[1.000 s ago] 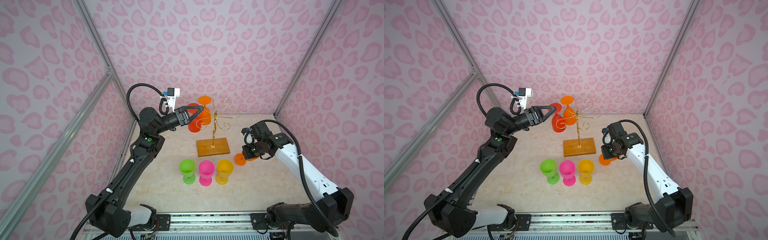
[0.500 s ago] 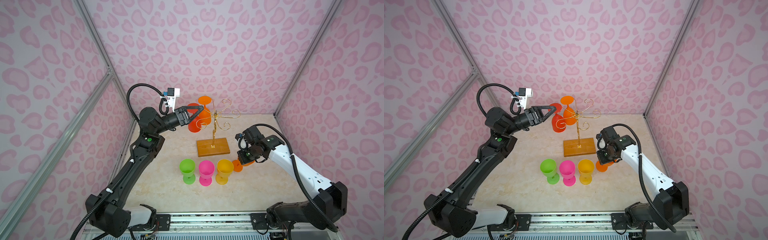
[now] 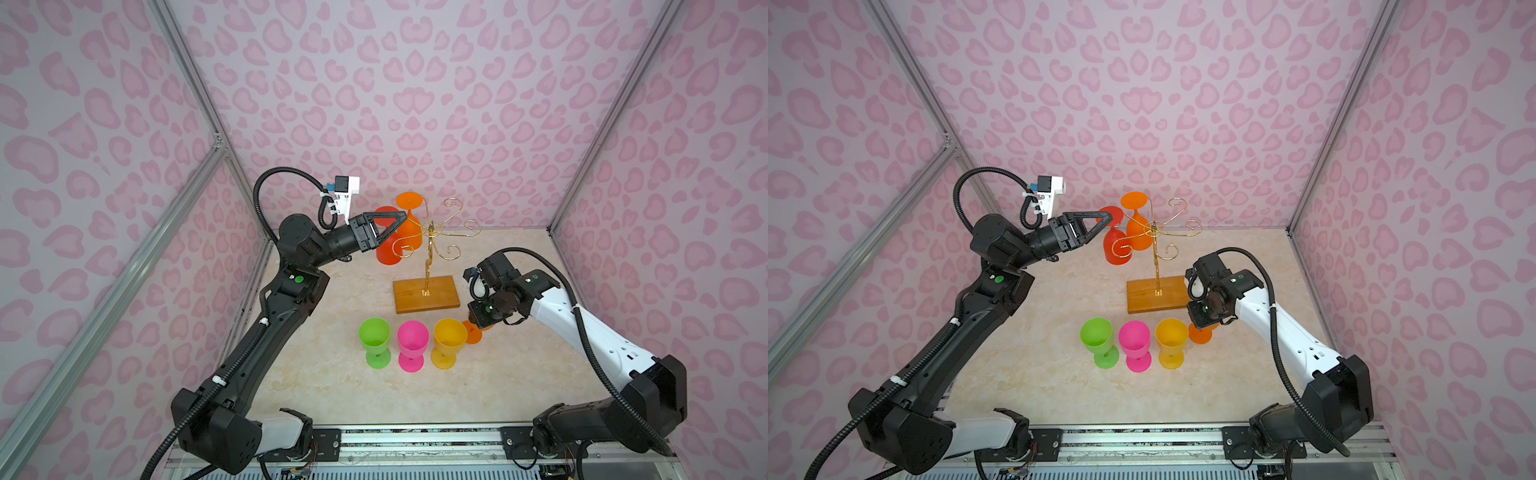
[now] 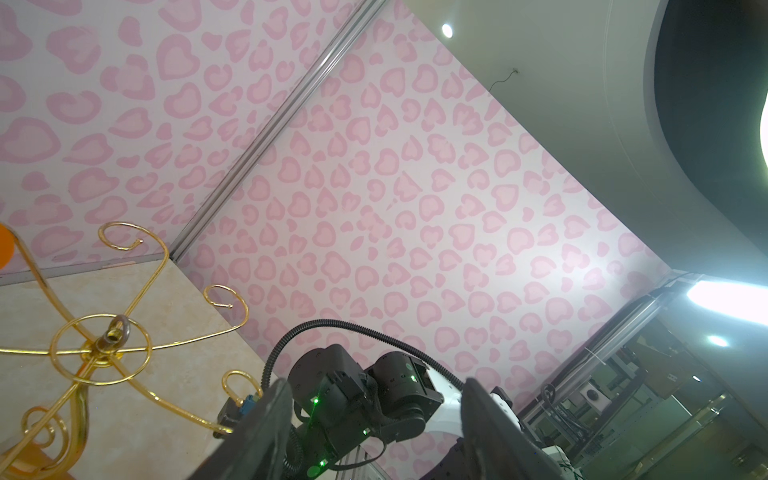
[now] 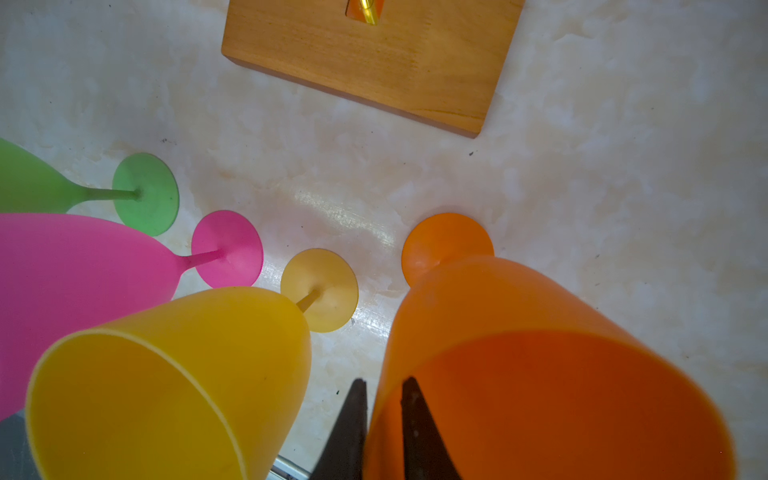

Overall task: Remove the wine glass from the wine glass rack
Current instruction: 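Lower the orange glass upright beside the yellow glass with the right gripper, then open the right gripper and raise it off the orange glass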

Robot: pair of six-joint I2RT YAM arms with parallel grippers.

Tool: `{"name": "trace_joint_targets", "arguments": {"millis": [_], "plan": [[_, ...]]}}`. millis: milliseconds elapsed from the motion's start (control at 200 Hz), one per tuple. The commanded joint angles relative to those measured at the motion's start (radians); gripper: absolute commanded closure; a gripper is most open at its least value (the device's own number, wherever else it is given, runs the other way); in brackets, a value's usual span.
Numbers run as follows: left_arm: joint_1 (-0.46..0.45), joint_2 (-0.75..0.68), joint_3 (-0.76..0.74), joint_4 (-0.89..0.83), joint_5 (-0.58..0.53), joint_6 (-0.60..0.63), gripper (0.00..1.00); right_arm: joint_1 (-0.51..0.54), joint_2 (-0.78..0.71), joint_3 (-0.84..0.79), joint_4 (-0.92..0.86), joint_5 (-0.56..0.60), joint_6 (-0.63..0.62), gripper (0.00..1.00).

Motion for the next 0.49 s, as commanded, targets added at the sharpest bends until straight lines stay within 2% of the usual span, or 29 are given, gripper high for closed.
{"name": "trace_joint_targets", "arguments": {"millis": [0,490], "plan": [[0.001,0.005,-0.001,0.006,0.002,0.017,0.34,0.001,0.011,0.02,-0.001,-0.02,0.006,0.77],[0.006,0.006,-0.012,-0.01,-0.013,0.029,0.34,-0.006,-0.075,0.022,0.015,-0.09,0.015,0.65]]}}
